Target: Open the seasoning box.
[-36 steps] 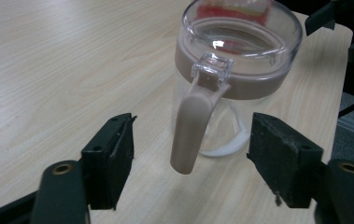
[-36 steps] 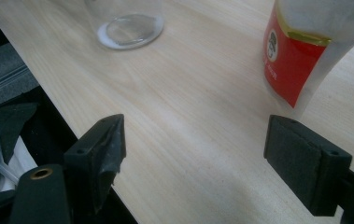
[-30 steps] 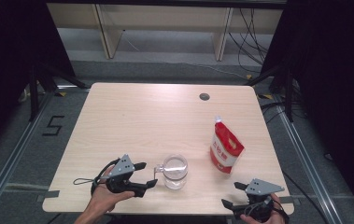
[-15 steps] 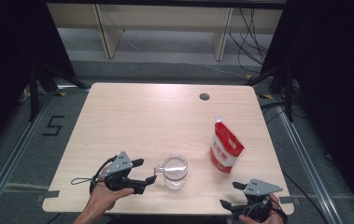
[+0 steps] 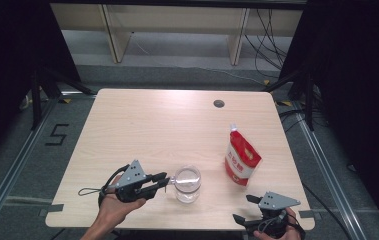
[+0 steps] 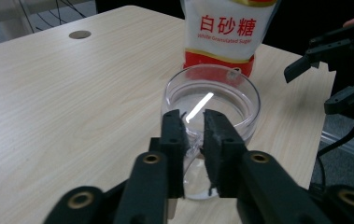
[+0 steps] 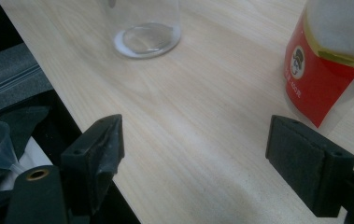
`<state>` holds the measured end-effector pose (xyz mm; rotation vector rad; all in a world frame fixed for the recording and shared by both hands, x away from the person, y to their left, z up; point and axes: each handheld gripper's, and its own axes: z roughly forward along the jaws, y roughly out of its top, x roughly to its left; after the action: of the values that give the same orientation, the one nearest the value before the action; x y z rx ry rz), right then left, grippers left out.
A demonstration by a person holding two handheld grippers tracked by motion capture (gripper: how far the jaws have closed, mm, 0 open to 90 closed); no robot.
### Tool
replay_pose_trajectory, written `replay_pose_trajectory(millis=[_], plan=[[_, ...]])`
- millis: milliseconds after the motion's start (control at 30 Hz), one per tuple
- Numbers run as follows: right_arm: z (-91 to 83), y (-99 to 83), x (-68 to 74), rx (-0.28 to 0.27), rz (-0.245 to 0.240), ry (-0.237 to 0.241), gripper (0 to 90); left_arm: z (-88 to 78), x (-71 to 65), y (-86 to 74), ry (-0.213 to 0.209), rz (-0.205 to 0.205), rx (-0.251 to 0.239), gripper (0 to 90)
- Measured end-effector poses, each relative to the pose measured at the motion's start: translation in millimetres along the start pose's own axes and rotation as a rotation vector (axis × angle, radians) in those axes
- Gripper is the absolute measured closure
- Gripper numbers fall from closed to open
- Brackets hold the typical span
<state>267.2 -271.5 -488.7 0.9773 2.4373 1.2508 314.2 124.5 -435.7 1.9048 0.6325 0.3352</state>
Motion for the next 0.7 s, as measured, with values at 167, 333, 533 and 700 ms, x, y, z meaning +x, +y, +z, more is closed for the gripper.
replay_pose_trajectory(millis=[167, 333, 533, 700], plan=[[-0.2, 1.2, 2.0, -0.009, 0.01, -0.005, 20.5, 9.2, 1.5, 4.1, 0.007, 0.011, 0.021, 88.1], [1.1, 1.6, 1.2, -0.012, -0.004, 0.002, 20.7, 13.6, 3.5, 3.9, 0.013, 0.012, 0.042, 89.1], [0.6, 2.5, 0.7, -0.013, -0.019, 0.001, 21.2, 14.1, 4.1, 0.3, 0.019, 0.011, 0.047, 89.2], [0.6, 3.7, 3.6, -0.013, 0.008, 0.016, 23.1, 13.6, 6.1, -0.7, 0.012, -0.002, 0.037, 89.1]])
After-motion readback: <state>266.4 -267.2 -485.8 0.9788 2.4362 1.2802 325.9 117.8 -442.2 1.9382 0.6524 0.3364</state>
